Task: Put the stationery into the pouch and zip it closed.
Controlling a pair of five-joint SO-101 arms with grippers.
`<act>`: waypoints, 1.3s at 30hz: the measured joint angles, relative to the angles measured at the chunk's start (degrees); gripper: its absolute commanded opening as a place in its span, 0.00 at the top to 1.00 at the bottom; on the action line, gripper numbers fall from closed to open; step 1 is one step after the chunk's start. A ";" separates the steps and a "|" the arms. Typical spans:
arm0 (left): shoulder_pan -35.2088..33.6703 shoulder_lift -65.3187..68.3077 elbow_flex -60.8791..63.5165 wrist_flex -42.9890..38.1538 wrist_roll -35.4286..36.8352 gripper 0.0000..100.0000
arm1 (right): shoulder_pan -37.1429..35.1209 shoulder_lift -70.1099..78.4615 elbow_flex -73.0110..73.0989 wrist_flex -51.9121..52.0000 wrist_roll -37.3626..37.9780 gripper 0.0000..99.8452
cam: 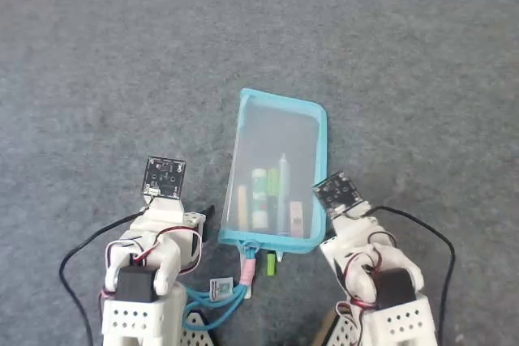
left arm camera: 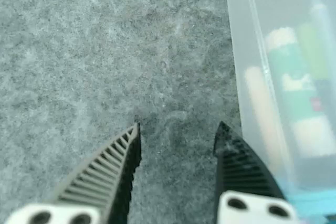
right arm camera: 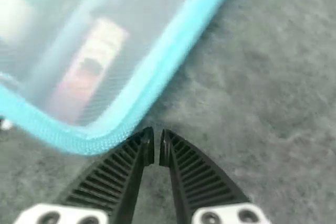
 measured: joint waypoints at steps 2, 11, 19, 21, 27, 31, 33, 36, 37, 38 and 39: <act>0.00 0.00 0.00 0.00 0.00 0.78 | -2.20 0.00 0.00 0.00 0.00 0.95; 0.00 0.00 0.00 0.00 0.00 0.78 | -2.37 0.00 -1.23 0.00 12.40 0.95; 0.00 0.00 0.00 0.00 0.00 0.78 | 11.87 0.26 -6.15 -0.62 19.16 0.81; 0.00 0.00 0.00 0.00 0.00 0.78 | 12.84 4.22 -7.65 -2.02 18.99 0.81; 0.00 0.00 0.00 0.00 0.00 0.78 | 9.05 21.27 -24.26 -1.58 18.81 0.80; 0.00 0.00 0.00 0.00 0.00 0.78 | -5.98 36.84 -34.29 2.73 16.18 0.79; 0.00 0.00 0.00 0.00 0.00 0.78 | -16.44 42.90 -34.90 2.90 15.56 0.75; 0.00 0.00 0.00 0.00 0.00 0.78 | -31.12 45.45 -34.99 1.23 13.71 0.69; 0.00 0.00 0.00 0.00 0.00 0.78 | -33.85 45.80 -35.08 0.26 13.27 0.68; 0.00 0.00 0.00 0.00 0.00 0.78 | -35.08 46.24 -35.08 -0.44 13.19 0.67; 0.00 0.00 0.00 0.00 0.00 0.78 | -35.43 46.86 -35.08 -1.05 13.19 0.67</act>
